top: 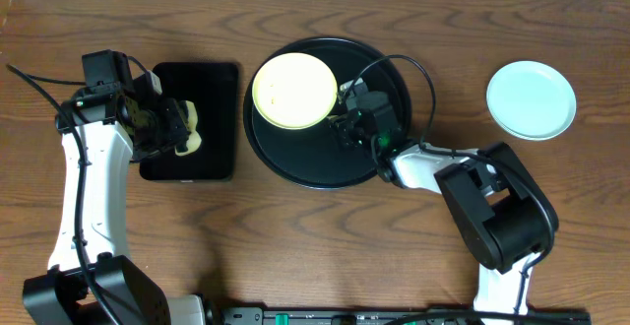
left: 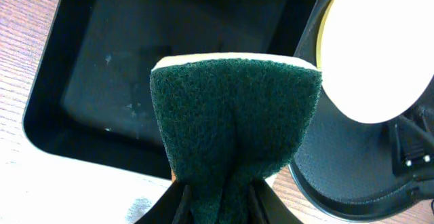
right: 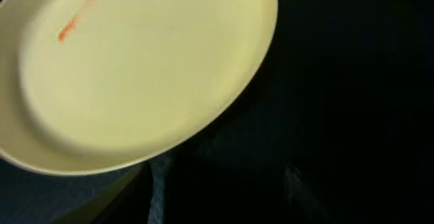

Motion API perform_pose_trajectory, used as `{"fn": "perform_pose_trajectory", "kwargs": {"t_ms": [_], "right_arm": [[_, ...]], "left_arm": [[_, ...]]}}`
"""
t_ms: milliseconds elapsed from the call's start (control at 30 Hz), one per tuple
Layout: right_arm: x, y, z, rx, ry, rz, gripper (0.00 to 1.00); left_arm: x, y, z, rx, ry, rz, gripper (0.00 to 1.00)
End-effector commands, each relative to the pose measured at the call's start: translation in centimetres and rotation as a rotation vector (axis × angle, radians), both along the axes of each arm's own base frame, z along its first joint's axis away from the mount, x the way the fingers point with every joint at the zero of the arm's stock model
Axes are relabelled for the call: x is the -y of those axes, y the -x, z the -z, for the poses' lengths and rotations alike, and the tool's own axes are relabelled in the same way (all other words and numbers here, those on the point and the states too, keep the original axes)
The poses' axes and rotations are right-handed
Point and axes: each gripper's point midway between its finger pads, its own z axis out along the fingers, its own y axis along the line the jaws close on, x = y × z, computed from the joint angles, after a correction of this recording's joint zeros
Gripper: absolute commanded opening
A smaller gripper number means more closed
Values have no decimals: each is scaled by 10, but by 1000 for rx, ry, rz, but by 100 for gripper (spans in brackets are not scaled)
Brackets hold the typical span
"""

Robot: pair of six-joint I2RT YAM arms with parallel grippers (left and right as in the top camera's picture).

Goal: Clean dirty plates on tray and stack at the side
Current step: 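Move the right gripper back to the yellow plate on the round tray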

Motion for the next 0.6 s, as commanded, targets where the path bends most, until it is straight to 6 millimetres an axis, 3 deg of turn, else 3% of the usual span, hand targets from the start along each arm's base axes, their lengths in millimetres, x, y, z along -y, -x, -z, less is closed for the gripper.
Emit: {"fn": "perform_pose_trajectory", "kwargs": {"t_ms": [0, 267, 567], "right_arm": [[-12, -17, -11, 25, -39, 26, 58], [-25, -31, -35, 62, -81, 4, 55], [-8, -9, -4, -101, 1, 17, 58]], "left_arm": [[-2, 3, 4, -11, -15, 12, 8], [-2, 3, 4, -11, -15, 12, 8], [-2, 2, 8, -22, -13, 12, 8]]}}
